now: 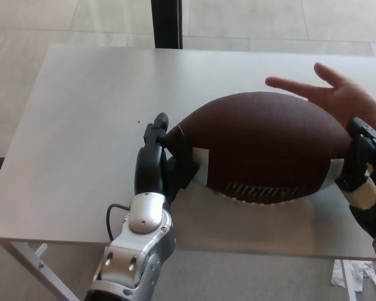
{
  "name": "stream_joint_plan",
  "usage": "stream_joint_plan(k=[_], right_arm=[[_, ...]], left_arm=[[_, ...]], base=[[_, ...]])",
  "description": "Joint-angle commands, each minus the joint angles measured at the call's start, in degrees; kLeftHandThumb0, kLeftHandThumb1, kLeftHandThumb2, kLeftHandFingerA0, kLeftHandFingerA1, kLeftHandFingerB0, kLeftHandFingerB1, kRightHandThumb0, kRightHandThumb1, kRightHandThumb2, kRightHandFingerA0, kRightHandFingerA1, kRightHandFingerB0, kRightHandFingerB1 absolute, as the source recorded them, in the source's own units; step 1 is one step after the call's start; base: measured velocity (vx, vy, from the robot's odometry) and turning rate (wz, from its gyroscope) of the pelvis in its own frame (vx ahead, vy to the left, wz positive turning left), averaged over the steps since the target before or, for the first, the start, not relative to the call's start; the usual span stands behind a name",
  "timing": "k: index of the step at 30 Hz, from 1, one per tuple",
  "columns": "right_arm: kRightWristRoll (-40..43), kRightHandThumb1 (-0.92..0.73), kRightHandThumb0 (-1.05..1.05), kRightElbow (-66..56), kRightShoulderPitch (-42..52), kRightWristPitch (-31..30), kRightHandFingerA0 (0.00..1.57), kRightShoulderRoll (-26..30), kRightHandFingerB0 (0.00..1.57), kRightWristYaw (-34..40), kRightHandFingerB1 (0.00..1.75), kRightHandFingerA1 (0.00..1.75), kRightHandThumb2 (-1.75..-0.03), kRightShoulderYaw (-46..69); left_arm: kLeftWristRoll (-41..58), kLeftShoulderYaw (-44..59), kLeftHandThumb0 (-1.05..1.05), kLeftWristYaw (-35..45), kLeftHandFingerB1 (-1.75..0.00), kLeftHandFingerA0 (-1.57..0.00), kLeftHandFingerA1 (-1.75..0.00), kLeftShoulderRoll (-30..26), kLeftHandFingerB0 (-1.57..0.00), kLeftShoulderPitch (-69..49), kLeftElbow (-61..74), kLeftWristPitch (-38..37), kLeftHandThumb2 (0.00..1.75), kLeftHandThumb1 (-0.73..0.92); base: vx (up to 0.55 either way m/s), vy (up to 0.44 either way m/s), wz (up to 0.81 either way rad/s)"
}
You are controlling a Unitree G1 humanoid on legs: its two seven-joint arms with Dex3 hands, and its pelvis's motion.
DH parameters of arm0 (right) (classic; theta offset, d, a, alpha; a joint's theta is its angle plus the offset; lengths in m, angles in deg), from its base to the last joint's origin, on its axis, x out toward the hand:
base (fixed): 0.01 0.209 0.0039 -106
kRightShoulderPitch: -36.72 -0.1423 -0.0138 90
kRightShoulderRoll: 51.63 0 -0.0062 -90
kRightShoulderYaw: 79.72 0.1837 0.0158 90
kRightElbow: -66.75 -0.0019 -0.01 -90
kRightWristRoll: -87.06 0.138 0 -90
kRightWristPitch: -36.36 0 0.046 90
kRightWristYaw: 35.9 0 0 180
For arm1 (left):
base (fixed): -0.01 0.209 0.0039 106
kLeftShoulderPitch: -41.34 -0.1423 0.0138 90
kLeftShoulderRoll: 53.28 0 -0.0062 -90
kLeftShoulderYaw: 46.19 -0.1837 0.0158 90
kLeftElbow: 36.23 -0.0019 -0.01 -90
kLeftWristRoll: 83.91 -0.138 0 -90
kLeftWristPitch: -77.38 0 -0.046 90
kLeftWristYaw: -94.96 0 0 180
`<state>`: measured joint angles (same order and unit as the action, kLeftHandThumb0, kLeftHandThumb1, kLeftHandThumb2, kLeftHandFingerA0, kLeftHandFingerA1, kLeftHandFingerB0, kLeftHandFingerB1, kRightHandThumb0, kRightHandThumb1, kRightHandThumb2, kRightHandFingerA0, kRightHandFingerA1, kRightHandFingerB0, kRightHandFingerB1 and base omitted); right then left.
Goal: The robot uses both its hands to grab the left and right ends of a football kept in the middle of the desk infront of it, lifts it up and places it in the palm of a person
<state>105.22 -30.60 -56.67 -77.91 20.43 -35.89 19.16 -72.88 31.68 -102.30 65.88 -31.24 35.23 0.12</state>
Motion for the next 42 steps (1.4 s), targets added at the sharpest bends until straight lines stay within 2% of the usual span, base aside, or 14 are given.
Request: stream_joint_plan(k=[1,4,5,9,13,16,22,23,24,26,27,33,34,42], right_arm=[[6.3,-0.67,-0.58,-1.36,-5.1,-2.98,1.27,-5.77,0.45,-3.73,0.36,1.29,-0.6,-4.3],[4.11,-0.68,-0.43,-1.25,-4.66,-1.87,1.19,-6.75,0.66,-2.13,0.46,1.64,-0.65,-5.93],[4.01,-0.68,-0.4,-0.62,-4.71,-1.23,1.22,-6.55,0.77,-2.91,0.55,1.72,-0.66,-6.34],[2.79,-0.57,-0.37,0.69,-4.34,1.2,1.2,-6.42,1.01,-3.53,0.91,1.68,-0.88,-7.81],[1.9,-0.66,-0.36,0.85,-3.5,1.86,1.32,-7.53,0.92,-1.8,1.37,1.64,-0.92,-8.54],[2.4,-0.69,-0.38,1.35,-3.13,2.34,1.19,-9.29,0.9,-0.22,1.51,1.7,-0.92,-7.7],[3.1,-0.7,-0.4,2.49,-2.34,4.19,1.18,-11.73,0.89,1.42,1.55,1.71,-0.89,-6.2],[3.66,-0.7,-0.41,2.83,-2.44,4.05,1.19,-12.22,0.9,1.68,1.53,1.7,-0.86,-5.63],[3.87,-0.7,-0.4,2.98,-2.37,4.28,1.18,-12.34,0.89,1.47,1.54,1.7,-0.89,-5.48],[4.72,-0.65,-0.36,3.39,-2.3,4.69,1.3,-12.83,0.91,1.11,1.42,1.64,-1.0,-4.75],[4.74,-0.62,-0.39,3.88,-2.22,5.39,1.18,-13.08,0.9,0.83,1.53,1.69,-1.02,-4.63],[7.2,-0.57,-0.35,2.62,-5.49,4.66,1.14,-18.56,0.87,7.11,1.38,1.69,-1.19,-1.52],[8.17,-0.63,-0.37,2.31,-6.51,4.37,1.1,-19.28,0.81,7.62,1.41,1.69,-1.11,-0.69],[13.74,-0.67,-0.31,-0.62,-18.02,0.18,1.02,-18.87,0.7,12.46,1.43,1.71,-1.0,4.57]], left_arm=[[-1.72,-8.17,-0.63,10.42,-0.61,-0.59,-1.05,5.22,-0.25,1.97,-5.8,4.32,1.12,0.76],[-3.36,-10.23,-0.57,11.19,-0.46,-0.45,-1.33,5.68,-0.23,2.38,-7.99,2.31,0.65,0.83],[-4.32,-11.37,-0.62,11.73,-0.49,-0.38,-0.83,5.27,-0.17,2.31,-8.38,1.28,0.96,0.64],[-3.89,-10.97,-0.5,14.04,-0.4,-0.23,-0.63,6.09,-0.34,0.62,-11.52,-6.8,0.64,0.84],[-6.04,-13.73,-0.56,15.77,-1.19,-0.53,-1.51,4.08,-0.5,0.38,-11.9,-8.01,0.72,0.92],[-7.23,-14.33,-0.49,14.16,-1.21,-0.29,-1.54,3.96,-0.26,0.94,-12.87,-6.48,0.74,0.92],[-2.2,-11.13,-0.55,17.27,-1.35,-0.34,-1.67,6.02,-0.25,0.45,-14.94,-5.89,0.8,0.92],[-2.5,-11.51,-0.61,16.69,-0.97,-0.66,-1.17,6.15,-0.45,0.53,-14.65,-5.42,1.11,0.78],[-2.75,-11.74,-0.57,16.8,-1.54,-0.41,-1.75,6.14,-0.25,0.54,-14.95,-5.92,0.84,0.92],[-3.35,-12.22,-0.57,17.57,-1.57,-0.39,-1.75,6.23,-0.23,0.81,-16.4,-7.79,0.84,0.92],[-3.43,-12.24,-0.64,16.58,-1.02,-0.77,-1.24,6.49,-0.48,1.34,-16.17,-5.73,1.11,0.76],[7.46,-3.86,-0.62,16.51,-1.73,-0.89,-1.75,12.81,-0.44,4.35,-14.13,-0.65,0.88,0.92],[8.67,-2.74,-0.43,16.83,-1.21,-1.25,-1.38,13.24,-0.9,6.12,-14.15,0.39,1.37,0.91],[15.46,7.9,-0.65,13.65,-1.32,-1.33,-1.49,16.56,-1.02,19.32,-15.11,1.94,1.33,0.82]], base=[[0.0,0.0,0.0],[0.0,0.0,0.0],[0.0,0.0,0.0],[0.0,0.0,0.0],[0.0,0.0,0.0],[0.0,0.0,0.0],[0.0,0.0,0.0],[0.0,0.0,0.0],[0.0,0.0,0.0],[0.0,0.0,0.0],[0.0,0.0,0.0],[0.0,0.0,0.0],[0.0,0.0,0.0],[0.0,0.0,0.0]])
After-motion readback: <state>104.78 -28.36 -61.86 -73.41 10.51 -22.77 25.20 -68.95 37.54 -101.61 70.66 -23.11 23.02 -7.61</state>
